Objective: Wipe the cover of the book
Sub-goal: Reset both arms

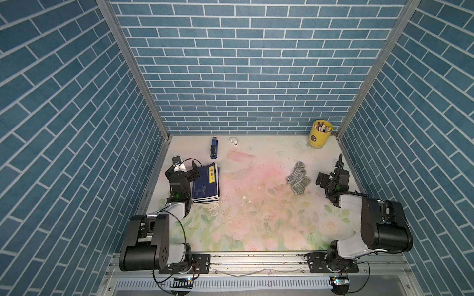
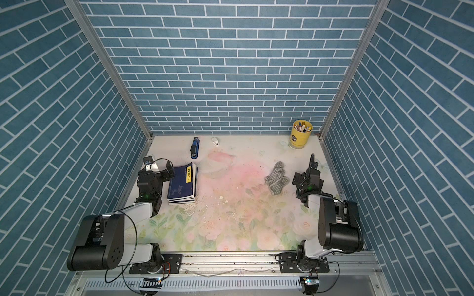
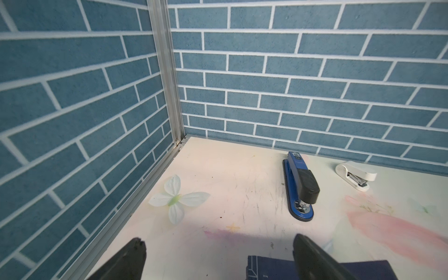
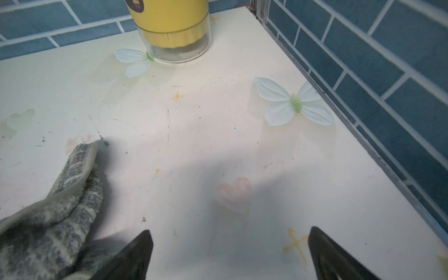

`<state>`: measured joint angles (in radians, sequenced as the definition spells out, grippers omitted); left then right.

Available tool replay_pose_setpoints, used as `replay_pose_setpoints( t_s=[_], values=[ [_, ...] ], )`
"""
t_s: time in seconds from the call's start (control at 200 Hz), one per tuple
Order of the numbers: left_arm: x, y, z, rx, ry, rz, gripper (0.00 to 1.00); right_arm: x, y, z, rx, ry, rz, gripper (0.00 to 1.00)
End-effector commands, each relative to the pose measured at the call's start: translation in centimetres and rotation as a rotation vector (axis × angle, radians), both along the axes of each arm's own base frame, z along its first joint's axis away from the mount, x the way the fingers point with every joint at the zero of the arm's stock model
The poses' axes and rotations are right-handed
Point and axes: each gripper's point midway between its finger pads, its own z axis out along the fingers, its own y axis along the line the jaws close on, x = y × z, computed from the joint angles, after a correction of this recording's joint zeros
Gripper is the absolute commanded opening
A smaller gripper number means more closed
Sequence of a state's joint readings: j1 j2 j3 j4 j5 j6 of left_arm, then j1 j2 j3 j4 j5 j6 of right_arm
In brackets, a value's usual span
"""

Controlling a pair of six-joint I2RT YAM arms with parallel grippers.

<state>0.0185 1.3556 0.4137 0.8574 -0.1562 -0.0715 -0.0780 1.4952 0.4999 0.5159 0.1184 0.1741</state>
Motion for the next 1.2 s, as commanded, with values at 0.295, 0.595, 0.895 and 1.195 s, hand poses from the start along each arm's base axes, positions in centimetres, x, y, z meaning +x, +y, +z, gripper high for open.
replay_pose_setpoints(
  t_s=[0.295,0.595,0.895,1.195],
  values=[
    [-0.8,-0.7,-3.5,-0.019,0.010,-0.019,1.00,0.4,1.1,1.9,-0.049,-0.168,0.091,0.99],
    [-0.9,-2.0,-3.6,0.059,0.014,-0.011,1.00,0.5,1.6,1.6,-0.061,-0.168,0.115,0.99],
    [-1.0,-2.1,-3.6,0.060,0.015,-0.011,1.00,0.6,1.7,1.6,-0.065,-0.166,0.114,0.99],
    [-2.6,-2.1,-3.5,0.054,-0.063,-0.026,1.00,0.6,1.7,1.6,-0.066,-0.166,0.116,0.99]
  ],
)
